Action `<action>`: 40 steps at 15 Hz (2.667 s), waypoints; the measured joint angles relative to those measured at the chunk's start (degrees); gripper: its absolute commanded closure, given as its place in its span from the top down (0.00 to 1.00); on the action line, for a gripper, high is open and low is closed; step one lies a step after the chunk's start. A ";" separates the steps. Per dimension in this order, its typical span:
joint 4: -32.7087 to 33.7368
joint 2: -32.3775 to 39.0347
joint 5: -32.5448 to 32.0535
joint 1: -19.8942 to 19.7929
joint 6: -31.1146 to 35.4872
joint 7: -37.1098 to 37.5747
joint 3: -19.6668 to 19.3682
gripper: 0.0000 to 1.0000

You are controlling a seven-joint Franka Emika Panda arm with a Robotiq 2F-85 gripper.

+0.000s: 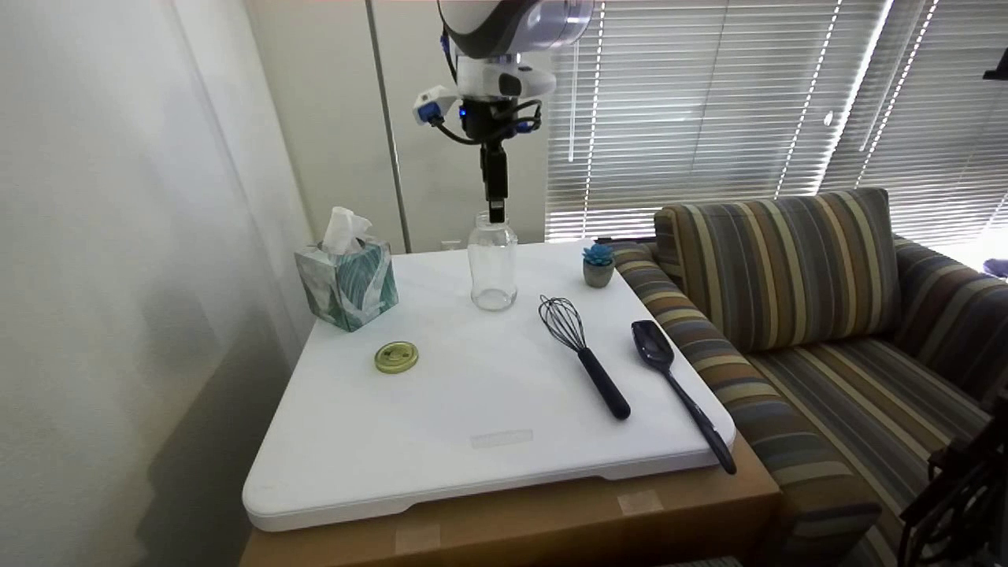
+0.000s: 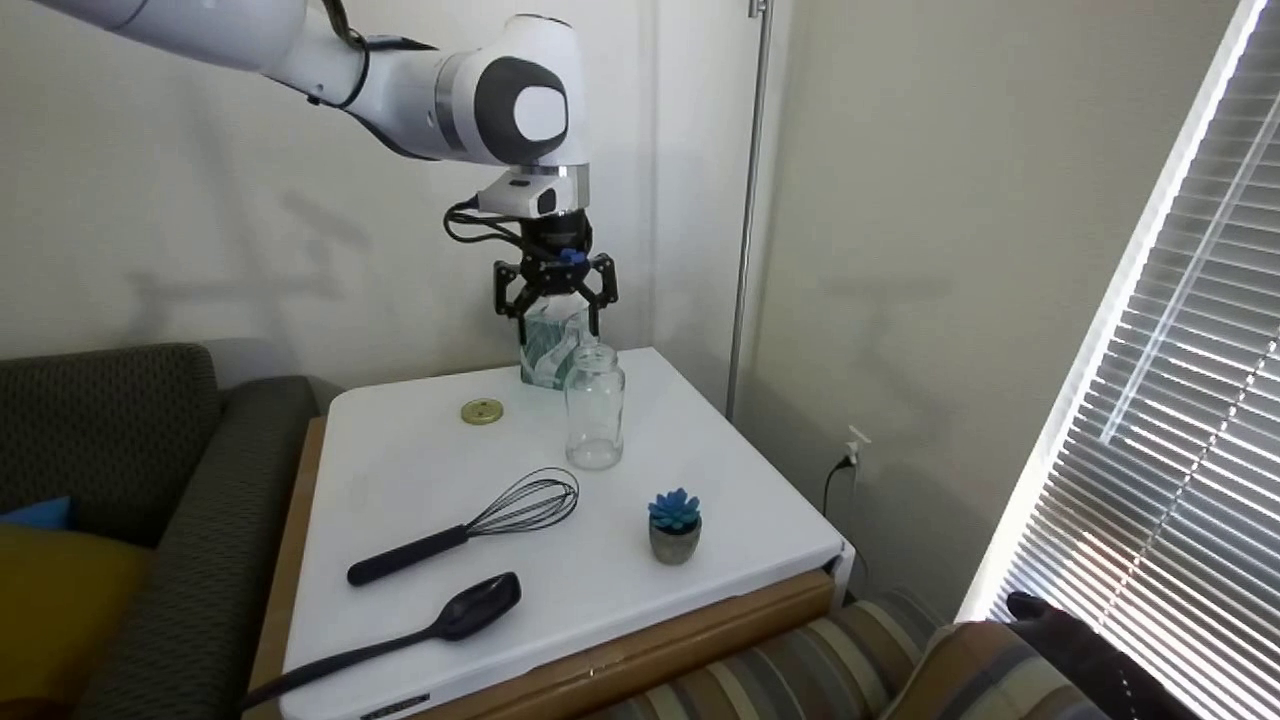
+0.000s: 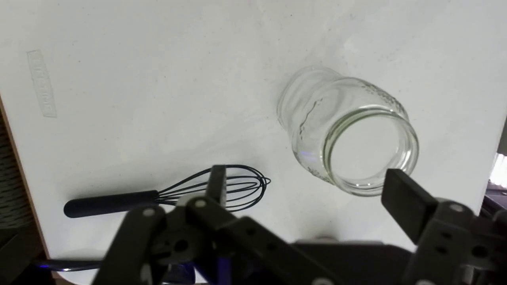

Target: Remove the spoon from the jar and put it on the table, move the grey object backwards, put the whisk beside the spoon, and then move the glass jar forward

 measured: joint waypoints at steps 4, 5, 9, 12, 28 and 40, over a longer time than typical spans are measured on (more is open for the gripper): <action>0.66 1.07 -0.02 0.40 -0.06 0.00 0.00 1.00; 0.62 1.18 -0.02 0.45 -0.12 0.00 0.00 1.00; 0.57 1.87 -0.02 0.59 -0.17 0.00 0.00 1.00; 0.57 2.62 -0.02 0.60 -0.17 0.00 0.00 1.00; 5.48 7.95 0.00 -0.40 -2.04 0.00 0.00 0.19; 6.43 8.46 0.08 -0.19 -3.77 0.00 0.85 0.05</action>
